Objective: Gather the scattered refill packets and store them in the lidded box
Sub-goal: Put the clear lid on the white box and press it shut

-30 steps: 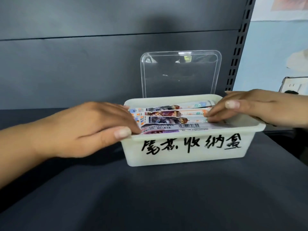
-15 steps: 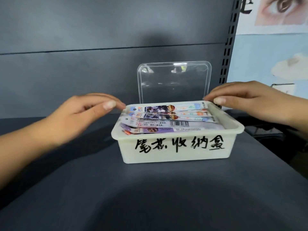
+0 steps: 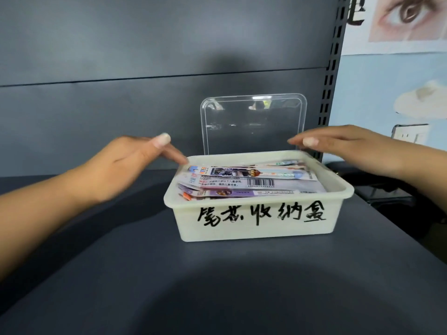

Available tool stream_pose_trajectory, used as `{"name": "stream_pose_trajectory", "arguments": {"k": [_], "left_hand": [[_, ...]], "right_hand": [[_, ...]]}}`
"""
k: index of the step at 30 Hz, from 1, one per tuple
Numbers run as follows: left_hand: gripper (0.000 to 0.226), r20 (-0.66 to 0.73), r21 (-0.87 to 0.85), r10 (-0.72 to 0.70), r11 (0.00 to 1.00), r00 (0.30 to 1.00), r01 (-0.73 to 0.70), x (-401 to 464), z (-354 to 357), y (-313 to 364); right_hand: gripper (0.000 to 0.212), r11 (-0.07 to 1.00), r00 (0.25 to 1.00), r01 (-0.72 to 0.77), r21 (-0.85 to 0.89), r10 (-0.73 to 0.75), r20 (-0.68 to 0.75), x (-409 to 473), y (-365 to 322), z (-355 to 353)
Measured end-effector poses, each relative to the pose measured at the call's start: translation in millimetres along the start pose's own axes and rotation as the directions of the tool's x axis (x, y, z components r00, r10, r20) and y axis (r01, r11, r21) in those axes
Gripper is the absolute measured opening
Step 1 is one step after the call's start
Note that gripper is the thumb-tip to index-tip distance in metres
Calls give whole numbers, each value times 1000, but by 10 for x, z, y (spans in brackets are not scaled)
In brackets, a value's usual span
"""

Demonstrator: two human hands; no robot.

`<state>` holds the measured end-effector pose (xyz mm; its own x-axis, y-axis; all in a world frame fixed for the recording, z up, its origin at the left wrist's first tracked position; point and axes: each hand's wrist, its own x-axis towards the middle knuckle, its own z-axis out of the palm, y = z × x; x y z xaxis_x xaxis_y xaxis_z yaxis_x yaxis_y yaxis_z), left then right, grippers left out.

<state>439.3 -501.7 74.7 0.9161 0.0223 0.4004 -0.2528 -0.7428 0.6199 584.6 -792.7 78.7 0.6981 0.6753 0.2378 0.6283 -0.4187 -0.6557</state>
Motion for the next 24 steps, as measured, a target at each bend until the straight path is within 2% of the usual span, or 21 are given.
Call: {"name": "stream_pose_trajectory", "arguments": {"k": [3,5,7,12,16,19,21,24], "left_hand": [[45,-82,-97,-54,994,995,46,210,-2,-80],[32,-124,-153,-107,984,987,87,404,69,-105],[36,-178,-187,-164,974,970,130,612,154,-111],[39,-314,-291,-303,933,900,213,1033,262,-102],[37,-293,-407,-408,871,864,273,1224,272,-84],[31,-238,-523,-450,806,860,277,1301,292,-58],[30,-240,-577,-477,770,845,270,1316,332,-41],[30,-288,-667,-497,717,819,201,1304,402,-27]], "right_hand": [[23,988,962,-36,150,75,-261,202,103,-108],[35,965,917,-116,234,194,-349,371,174,-133],[48,957,894,-156,246,243,-377,513,231,-132],[51,936,877,-163,312,282,-388,737,248,-95],[47,869,832,-123,479,353,-427,817,219,-75],[47,819,836,-85,567,368,-406,824,162,-72],[53,812,826,-89,577,383,-413,824,138,-64],[62,864,791,-84,496,360,-494,807,105,-22]]}}
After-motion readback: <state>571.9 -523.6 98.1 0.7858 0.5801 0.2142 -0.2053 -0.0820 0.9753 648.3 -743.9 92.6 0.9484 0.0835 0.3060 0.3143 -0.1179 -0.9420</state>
